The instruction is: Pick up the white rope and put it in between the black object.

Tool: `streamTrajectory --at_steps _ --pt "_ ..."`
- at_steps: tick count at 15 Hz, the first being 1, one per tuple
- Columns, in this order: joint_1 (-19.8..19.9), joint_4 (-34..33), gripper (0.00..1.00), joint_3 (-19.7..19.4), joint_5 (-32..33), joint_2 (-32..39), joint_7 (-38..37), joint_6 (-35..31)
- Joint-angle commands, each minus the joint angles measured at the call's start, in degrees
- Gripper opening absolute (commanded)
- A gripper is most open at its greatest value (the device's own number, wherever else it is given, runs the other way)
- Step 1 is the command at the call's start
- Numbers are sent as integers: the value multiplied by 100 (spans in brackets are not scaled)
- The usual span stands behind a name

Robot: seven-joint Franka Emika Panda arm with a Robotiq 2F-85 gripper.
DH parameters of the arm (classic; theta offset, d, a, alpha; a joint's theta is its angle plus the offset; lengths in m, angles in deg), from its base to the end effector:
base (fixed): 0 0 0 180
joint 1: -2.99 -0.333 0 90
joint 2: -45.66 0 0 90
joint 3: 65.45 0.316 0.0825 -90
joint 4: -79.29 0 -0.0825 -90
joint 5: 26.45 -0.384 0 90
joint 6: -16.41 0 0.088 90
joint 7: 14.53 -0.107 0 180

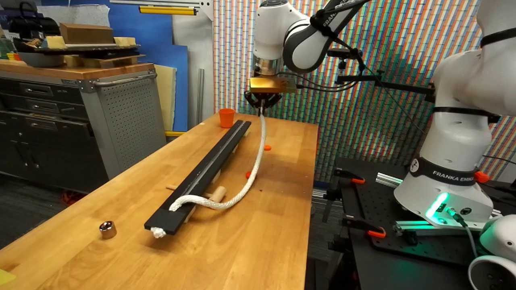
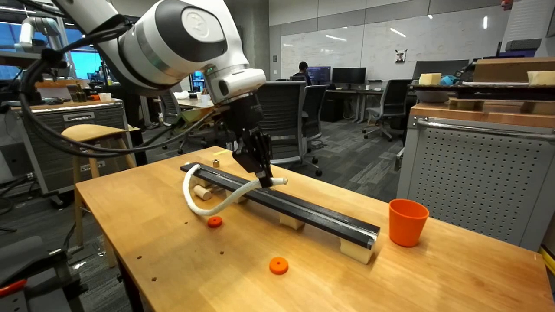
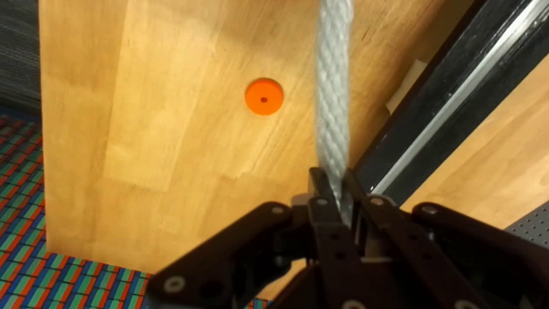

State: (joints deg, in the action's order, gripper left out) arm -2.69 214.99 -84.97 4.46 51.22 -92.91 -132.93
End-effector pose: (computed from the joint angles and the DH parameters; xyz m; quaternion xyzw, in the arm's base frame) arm 0.5049 -0.1136 0.2987 0.8234 -0.5379 0.1464 0.1060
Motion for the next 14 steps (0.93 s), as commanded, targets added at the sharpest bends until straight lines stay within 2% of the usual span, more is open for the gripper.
streamTrajectory --at_steps 1,8,14 --pt "489 -487 3 360 -206 51 67 403" --pt "950 -1262 3 324 -278 344 -395 710" --pt "1012 -1971 3 275 -192 872 -840 886"
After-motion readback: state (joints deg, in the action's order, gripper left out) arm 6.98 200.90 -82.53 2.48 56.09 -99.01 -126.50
